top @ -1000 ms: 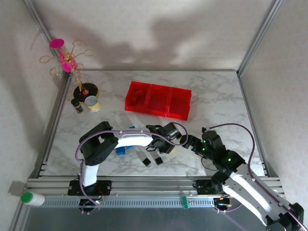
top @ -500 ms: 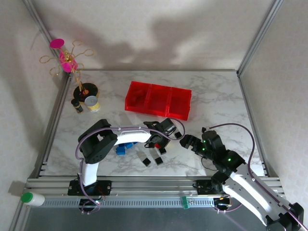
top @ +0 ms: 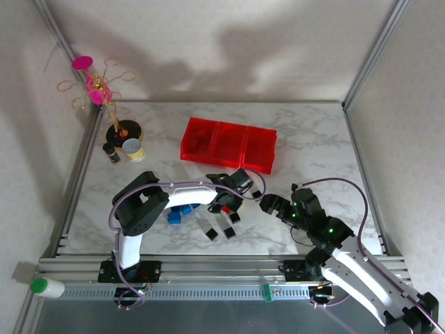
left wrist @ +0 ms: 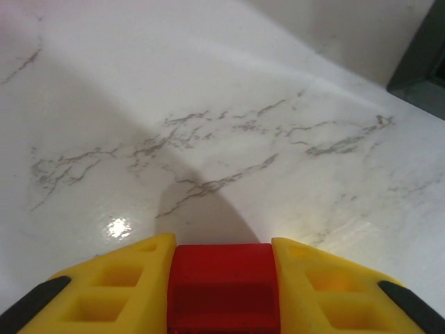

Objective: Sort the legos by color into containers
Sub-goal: Pick up the lego from the middle-left of the table, then place the lego in the container.

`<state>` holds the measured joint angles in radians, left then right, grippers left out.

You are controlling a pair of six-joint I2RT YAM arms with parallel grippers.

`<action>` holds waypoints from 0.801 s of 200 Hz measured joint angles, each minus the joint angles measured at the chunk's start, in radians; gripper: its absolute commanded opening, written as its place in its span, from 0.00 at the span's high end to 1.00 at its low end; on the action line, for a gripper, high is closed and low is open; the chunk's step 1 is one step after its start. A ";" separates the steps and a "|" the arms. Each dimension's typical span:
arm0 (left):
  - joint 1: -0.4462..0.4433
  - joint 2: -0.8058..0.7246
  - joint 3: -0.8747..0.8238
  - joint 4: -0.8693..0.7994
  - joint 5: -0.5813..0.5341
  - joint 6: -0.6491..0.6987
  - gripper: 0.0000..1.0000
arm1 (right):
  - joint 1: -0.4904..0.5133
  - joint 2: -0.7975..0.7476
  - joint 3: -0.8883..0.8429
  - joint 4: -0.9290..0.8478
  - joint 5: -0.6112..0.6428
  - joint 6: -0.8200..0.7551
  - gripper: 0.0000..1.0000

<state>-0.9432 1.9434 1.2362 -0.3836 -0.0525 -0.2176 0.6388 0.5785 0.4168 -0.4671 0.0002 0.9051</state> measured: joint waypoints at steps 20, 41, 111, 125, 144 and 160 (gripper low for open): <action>0.019 -0.025 0.000 -0.014 0.000 -0.022 0.76 | 0.000 0.013 0.000 0.013 -0.001 -0.005 0.01; 0.051 -0.089 0.000 -0.022 0.000 -0.050 0.76 | 0.000 0.037 0.001 0.035 -0.002 -0.022 0.01; 0.269 -0.226 0.107 -0.019 -0.082 -0.144 0.76 | 0.000 0.188 0.054 0.203 -0.030 -0.080 0.01; 0.322 -0.214 0.147 -0.018 -0.103 -0.163 0.76 | 0.000 0.224 0.061 0.245 -0.031 -0.090 0.01; 0.389 -0.164 0.225 -0.010 -0.129 -0.188 0.76 | 0.000 0.274 0.072 0.291 -0.031 -0.103 0.01; 0.435 -0.101 0.294 -0.002 -0.134 -0.203 0.76 | 0.000 0.313 0.086 0.321 -0.030 -0.111 0.01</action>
<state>-0.5087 1.8420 1.5303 -0.3851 -0.1864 -0.4206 0.6388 0.8913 0.5026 -0.1459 -0.0299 0.7940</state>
